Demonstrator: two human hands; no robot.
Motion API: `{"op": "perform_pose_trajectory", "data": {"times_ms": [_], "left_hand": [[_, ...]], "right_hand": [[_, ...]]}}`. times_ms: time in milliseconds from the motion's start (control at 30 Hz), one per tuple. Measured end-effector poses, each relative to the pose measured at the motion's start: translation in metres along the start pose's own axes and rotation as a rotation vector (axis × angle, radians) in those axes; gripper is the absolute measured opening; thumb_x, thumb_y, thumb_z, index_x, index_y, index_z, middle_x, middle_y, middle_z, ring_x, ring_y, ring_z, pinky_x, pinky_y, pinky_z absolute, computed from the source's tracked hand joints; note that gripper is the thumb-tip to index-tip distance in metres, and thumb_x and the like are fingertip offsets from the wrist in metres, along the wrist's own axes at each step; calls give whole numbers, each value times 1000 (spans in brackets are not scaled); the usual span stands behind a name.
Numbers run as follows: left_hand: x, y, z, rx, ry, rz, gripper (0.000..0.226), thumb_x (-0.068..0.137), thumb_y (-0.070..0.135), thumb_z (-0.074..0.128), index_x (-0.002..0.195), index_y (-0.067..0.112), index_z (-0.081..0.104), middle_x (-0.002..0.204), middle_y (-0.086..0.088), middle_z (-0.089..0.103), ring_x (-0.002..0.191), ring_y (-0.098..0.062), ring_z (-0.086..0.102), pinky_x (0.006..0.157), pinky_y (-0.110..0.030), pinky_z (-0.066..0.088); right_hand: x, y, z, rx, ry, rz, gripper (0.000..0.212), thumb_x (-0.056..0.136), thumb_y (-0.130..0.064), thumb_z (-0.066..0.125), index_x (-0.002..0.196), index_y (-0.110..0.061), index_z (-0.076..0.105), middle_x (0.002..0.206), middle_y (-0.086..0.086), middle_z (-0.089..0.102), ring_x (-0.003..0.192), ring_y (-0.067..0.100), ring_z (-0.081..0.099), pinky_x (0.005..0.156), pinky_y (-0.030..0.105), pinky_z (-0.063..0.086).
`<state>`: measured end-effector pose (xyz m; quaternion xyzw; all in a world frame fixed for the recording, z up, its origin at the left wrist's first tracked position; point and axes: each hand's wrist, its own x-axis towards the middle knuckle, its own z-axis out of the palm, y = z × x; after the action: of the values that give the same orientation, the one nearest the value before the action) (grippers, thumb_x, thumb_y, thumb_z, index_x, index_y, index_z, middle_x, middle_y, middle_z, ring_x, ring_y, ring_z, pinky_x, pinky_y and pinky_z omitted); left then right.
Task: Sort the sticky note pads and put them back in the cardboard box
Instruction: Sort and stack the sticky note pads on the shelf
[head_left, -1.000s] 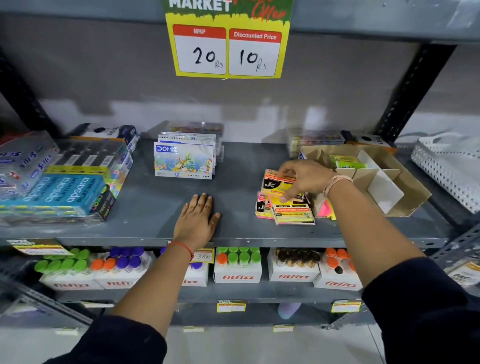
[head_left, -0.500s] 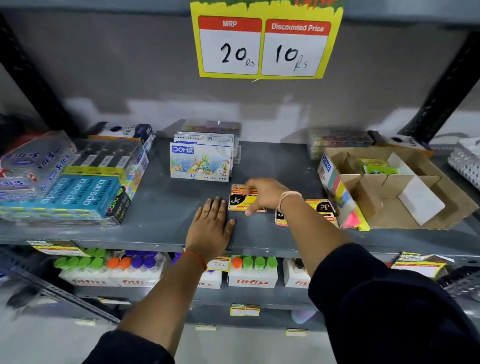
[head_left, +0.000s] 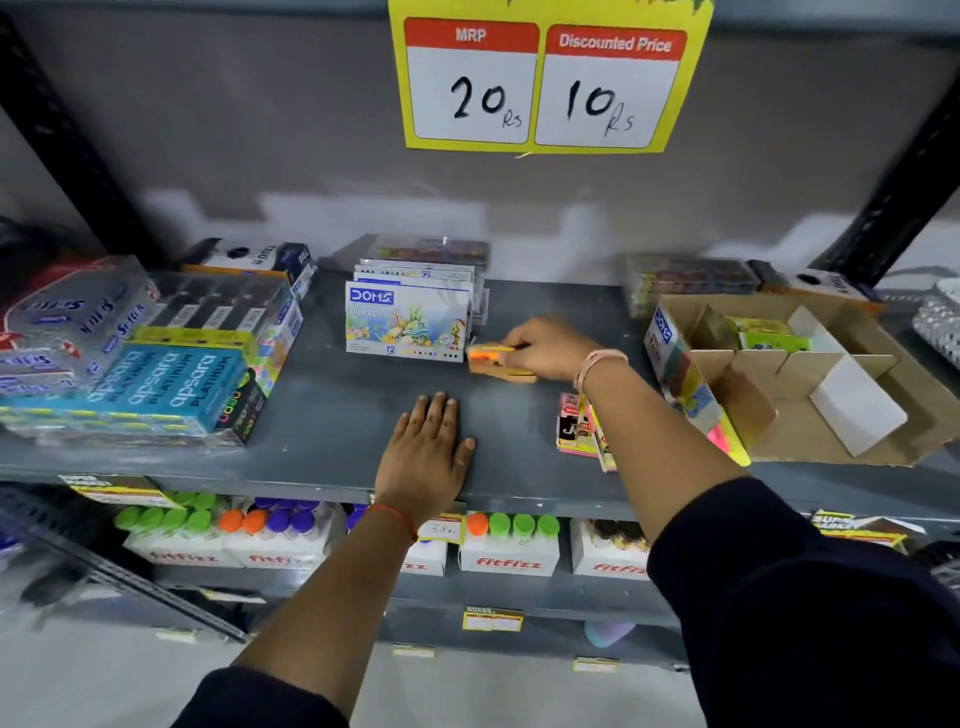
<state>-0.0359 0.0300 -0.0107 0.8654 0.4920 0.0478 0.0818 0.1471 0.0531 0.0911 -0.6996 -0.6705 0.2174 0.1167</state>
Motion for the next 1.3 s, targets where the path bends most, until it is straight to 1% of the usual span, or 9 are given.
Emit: {"op": "perform_pose_trajectory", "data": {"times_ms": [167,267,433,600,800,933,1033,1100,1300], "left_hand": [[0,0,-1,-5,-6,2,95,64,55,-17,146,11,4,159,-7,5,147,-22,0,120,-33,0],[0,1,-1,-12,-2,3,94,66,54,-16,146,11,6,159,-7,7,147,-22,2,120,-33,2],[0,2,-4,2,-35,-2,73,82,45,1,146,11,3,159,-6,4,147,-22,-1,120,-33,0],[0,1,-4,4,-46,0,72,82,45,2,146,11,3,159,-7,3,147,-22,-1,120,-34,0],[0,1,-6,8,-53,-2,70,85,45,3,146,12,3,159,-6,3,147,-21,-2,120,-34,1],[-1,1,-7,-12,-63,3,70,85,46,4,146,12,3,159,-6,3,147,-21,-2,120,-34,0],[-2,1,-8,-16,-74,6,66,90,46,7,146,11,2,159,-6,2,147,-22,-2,120,-35,1],[-2,2,-8,-18,-68,7,59,97,41,14,146,10,4,159,-7,3,147,-23,-2,120,-36,1],[-2,4,-8,-34,-30,6,60,96,40,17,146,8,10,158,-10,9,147,-25,5,120,-39,4]], "right_hand": [[10,4,-6,-17,16,51,34,96,-23,47,113,3,61,107,20,63,91,28,55,70,28,39],[13,12,6,-25,60,82,40,92,-21,54,130,-9,49,129,16,57,115,30,55,95,35,43],[17,16,23,-222,-159,36,72,82,-38,66,142,-13,36,149,12,38,135,31,38,112,39,33],[15,11,23,-344,-237,10,93,62,-47,80,141,-19,38,137,12,42,128,32,39,106,42,39],[18,11,28,-294,-176,-20,84,69,-34,79,140,-12,38,136,13,48,124,31,46,99,35,41],[0,14,16,-133,-129,-9,89,75,-26,76,147,-15,25,156,7,26,143,26,24,115,34,22],[-28,28,-17,4,-14,53,79,77,-21,74,144,-21,33,156,2,26,144,23,23,117,35,18],[-50,39,-38,-39,-77,143,81,75,-20,76,144,-21,34,156,2,28,143,23,26,116,34,22],[-97,45,-36,-427,-433,341,113,69,-21,81,150,-13,3,157,8,22,137,29,38,105,33,38]]}}
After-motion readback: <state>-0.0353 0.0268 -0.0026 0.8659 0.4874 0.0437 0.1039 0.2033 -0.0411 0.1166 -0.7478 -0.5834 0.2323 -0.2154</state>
